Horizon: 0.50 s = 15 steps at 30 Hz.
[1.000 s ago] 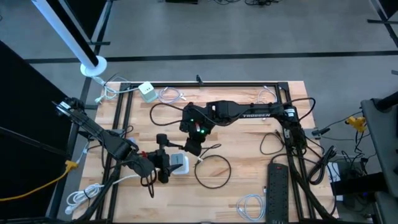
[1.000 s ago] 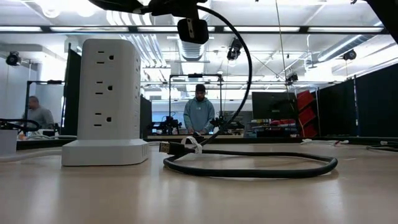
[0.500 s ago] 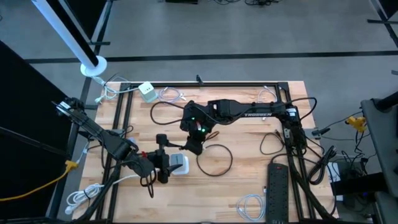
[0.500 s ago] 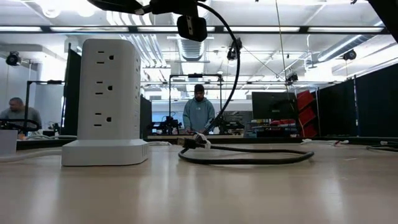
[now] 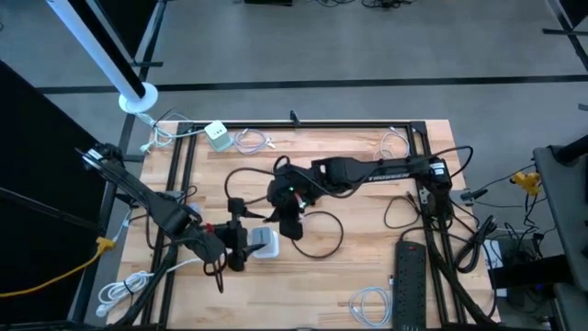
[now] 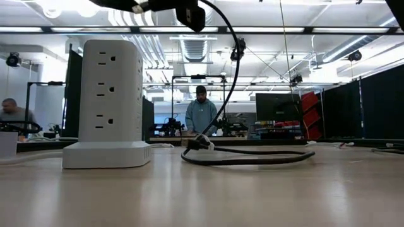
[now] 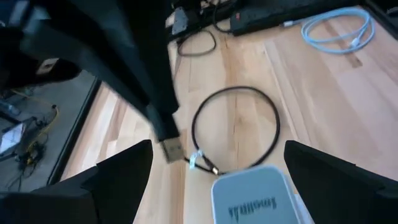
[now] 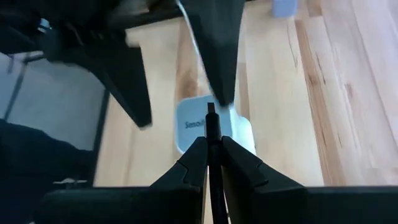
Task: Insert USB
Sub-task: Insert the left black USB cable into the white outlet extension
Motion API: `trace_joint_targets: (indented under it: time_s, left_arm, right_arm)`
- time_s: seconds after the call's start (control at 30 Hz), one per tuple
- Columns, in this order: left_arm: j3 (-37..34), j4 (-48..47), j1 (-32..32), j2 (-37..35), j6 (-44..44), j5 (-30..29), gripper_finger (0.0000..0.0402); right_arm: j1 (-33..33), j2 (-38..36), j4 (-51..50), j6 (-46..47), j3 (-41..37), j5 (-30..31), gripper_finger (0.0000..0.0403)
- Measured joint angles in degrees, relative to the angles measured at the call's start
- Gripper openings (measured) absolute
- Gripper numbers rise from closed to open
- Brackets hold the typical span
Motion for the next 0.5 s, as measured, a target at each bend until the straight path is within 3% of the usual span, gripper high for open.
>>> trace_joint_targets:
  time_s: [0.13,0.3,0.5]
  left_arm:
    - [2.3,-10.1,-1.4,-0.6,-9.0,0.1,0.0351]
    - [2.7,-17.8,-4.2,-1.1,-18.5,2.4,0.0351]
    - [2.7,-24.5,-7.4,-1.0,-23.6,3.7,0.0351]
  right_arm:
    - [2.1,-4.6,8.0,0.6,-9.9,4.9,0.0018]
    - [4.9,-12.7,27.2,2.0,-28.3,10.1,0.0018]
    - [8.1,-14.6,42.5,3.5,-45.3,13.4,0.0018]
